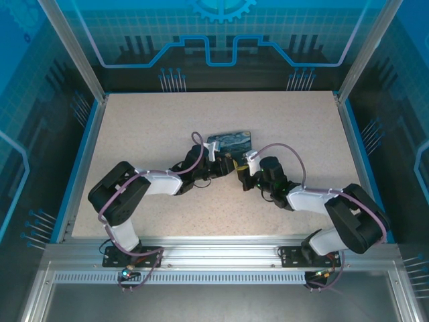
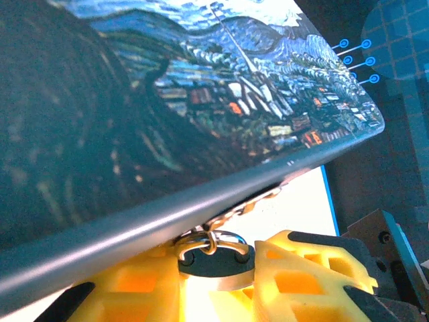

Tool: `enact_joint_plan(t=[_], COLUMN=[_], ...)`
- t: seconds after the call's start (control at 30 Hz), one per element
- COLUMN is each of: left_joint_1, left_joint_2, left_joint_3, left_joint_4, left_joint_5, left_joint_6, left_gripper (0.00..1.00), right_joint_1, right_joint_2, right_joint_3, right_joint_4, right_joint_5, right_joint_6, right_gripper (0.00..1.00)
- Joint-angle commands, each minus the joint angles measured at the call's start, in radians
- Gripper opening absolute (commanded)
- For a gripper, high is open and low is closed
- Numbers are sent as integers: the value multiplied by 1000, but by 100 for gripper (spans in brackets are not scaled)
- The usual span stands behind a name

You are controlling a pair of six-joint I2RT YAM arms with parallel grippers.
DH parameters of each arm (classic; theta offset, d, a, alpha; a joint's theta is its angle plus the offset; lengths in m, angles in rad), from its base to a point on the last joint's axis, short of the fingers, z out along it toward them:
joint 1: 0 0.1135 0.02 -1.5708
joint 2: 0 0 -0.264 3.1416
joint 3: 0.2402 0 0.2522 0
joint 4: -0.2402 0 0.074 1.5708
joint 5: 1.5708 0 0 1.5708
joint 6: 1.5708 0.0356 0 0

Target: Unlock the padlock with the key

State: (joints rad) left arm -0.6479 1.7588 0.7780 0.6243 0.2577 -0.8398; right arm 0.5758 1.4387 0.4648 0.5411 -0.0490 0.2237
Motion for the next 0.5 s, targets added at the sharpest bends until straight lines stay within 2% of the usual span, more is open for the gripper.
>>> enact_joint_plan(t=[0.0, 0.27, 0.47], left_joint_1=[-26, -27, -27], left_joint_2=[20, 60, 77], left_joint_3=[29, 22, 4], left_joint_4=[45, 56, 71], left_joint_5=[99, 90, 78], left_joint_6=[9, 15, 5], left_gripper=[25, 26, 33], right_joint_1=[13, 57, 76], right_joint_2=[35, 66, 97], right_joint_3=[-9, -54, -53], right_joint_4=[137, 175, 147], right_joint_5=[36, 100, 124], right_joint_6=[57, 138, 217], right_gripper=[0, 0, 0])
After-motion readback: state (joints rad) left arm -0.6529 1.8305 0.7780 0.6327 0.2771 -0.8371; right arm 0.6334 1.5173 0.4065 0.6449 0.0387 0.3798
